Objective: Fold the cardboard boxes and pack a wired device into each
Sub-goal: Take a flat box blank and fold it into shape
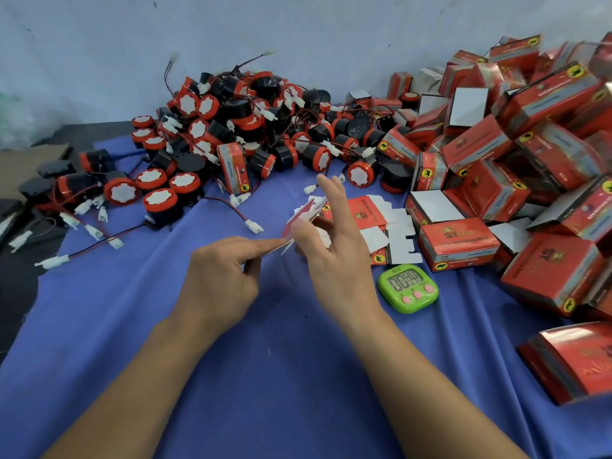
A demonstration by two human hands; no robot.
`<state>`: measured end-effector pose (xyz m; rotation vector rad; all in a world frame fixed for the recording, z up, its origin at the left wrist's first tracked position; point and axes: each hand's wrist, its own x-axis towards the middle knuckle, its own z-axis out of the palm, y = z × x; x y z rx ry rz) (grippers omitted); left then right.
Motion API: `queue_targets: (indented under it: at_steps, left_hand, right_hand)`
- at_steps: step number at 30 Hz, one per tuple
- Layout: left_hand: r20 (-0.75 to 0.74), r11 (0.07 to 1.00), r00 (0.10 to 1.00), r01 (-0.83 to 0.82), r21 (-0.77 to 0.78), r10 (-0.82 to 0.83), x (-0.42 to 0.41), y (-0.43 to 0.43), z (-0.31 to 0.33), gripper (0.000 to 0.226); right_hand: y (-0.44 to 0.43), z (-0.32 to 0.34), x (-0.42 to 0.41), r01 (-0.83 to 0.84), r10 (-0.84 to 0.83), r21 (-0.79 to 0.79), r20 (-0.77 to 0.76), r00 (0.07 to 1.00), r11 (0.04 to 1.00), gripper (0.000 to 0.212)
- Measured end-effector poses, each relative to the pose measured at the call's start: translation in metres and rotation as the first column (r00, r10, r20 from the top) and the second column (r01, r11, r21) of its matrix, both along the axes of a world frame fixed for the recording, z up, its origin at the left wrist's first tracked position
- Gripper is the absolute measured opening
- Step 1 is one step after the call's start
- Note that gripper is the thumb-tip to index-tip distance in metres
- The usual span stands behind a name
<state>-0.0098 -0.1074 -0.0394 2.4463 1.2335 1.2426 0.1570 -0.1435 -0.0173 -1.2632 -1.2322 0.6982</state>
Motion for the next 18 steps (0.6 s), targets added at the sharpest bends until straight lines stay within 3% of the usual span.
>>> queue_targets:
  at_steps: [5,9,12,15,18]
  left_hand:
    - [-0.02,0.992,0.997,0.076,-0.097,-0.078,-0.005,0.002,-0.002,0.057]
    - [-0.001,0.992,1.0,-0.021,-0.122,0.021,-0.002,-0.001,-0.003,0.043]
    - [-0.034,0.985,0.985,-0.168,-0.044,0.167,0.004,-0.007,0.0,0.04]
    - [0.073,0.986,0.983,-0.168,0.004,0.167,0.007,-0.009,0.003,0.04]
    - [0.087,0.975,0.974,-0.216,0.049,0.211,0.008,-0.009,0.004,0.032]
  right_hand:
    - [0.003,-0.003,0.011,-0.073,0.074,0.012,-0.118,0.99,0.997,0.082]
    - [0.004,-0.002,0.02,-0.13,0.13,0.014,-0.214,0.968,0.991,0.091]
    - [0.005,0.003,0.024,-0.118,0.124,0.048,-0.17,0.978,0.992,0.096]
    - [0.004,0.006,0.021,-0.168,0.173,0.056,-0.116,0.978,0.984,0.1]
    - [0.004,-0.001,0.015,-0.128,0.13,0.025,-0.09,0.987,0.991,0.09]
